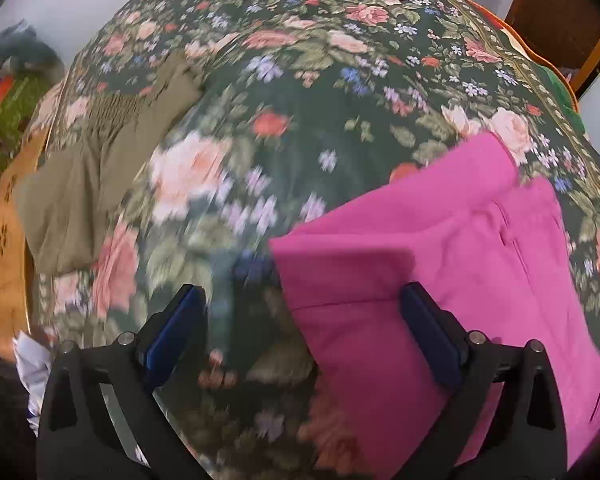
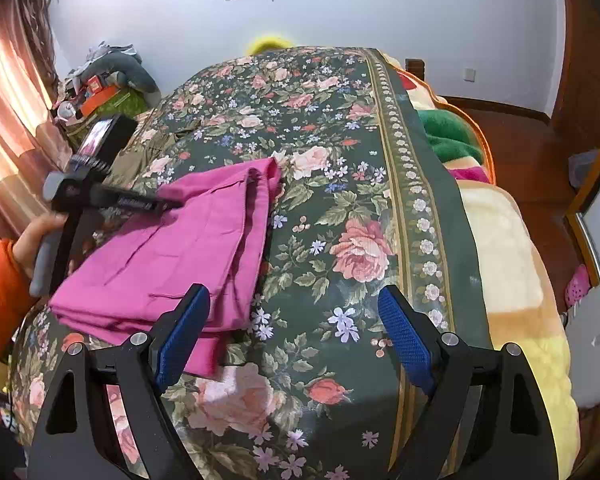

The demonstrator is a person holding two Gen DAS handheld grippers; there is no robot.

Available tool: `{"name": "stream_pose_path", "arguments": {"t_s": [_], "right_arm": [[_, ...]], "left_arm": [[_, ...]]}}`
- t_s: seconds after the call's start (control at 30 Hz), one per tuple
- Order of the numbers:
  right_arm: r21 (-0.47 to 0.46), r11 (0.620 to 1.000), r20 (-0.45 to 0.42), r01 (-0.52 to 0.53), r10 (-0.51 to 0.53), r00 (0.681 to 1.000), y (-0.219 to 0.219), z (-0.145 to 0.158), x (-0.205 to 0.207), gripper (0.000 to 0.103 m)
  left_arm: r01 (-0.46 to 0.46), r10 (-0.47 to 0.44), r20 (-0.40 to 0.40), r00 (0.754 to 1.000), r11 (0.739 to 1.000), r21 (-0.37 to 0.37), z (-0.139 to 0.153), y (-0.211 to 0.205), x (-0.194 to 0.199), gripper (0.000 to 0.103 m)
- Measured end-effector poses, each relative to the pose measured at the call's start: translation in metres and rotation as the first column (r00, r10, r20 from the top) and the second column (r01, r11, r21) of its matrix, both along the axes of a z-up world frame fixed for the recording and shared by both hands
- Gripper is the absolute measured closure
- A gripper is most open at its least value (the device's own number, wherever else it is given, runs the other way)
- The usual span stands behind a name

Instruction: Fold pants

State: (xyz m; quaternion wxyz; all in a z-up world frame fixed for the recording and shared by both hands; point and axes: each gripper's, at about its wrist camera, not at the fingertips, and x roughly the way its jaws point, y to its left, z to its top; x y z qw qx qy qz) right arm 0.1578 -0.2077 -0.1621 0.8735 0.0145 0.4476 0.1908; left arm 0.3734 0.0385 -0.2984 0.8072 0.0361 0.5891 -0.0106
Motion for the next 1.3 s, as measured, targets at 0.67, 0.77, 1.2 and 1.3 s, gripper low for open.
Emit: {"name": "stream_pose_path", "arguments": {"t_s": [0.67, 0.77, 1.2, 1.3], "right_arm": [[0.017, 0.996, 0.002, -0.083, 0.083, 0.997, 0.032, 0.003, -0.011, 0.019], [0.046, 0.996, -0.032, -0.080, 0.082, 0.996, 0.034, -0.004, -0.007, 0.019], [0.039, 0.985, -0.105, -0.166, 0.169, 0.980, 0.057, -0.023, -0.005, 0.052], [0.024, 0.980, -0.105, -0.198, 0.199, 0.974, 0.060, -0.024, -0.008, 0.066]], "left_arm": [[-0.073, 0.080, 0.064, 0.995, 0.993, -0.098, 0.046, 0.041, -0.130, 0.002], [-0.084, 0.093, 0.077, 0.993, 0.990, -0.115, 0.051, 0.042, -0.142, 0.002], [-0.050, 0.076, 0.156, 0.985, 0.985, -0.163, 0.063, 0.051, -0.174, 0.065], [-0.058, 0.082, 0.159, 0.984, 0.987, -0.147, 0.060, 0.052, -0.178, 0.072]]}}
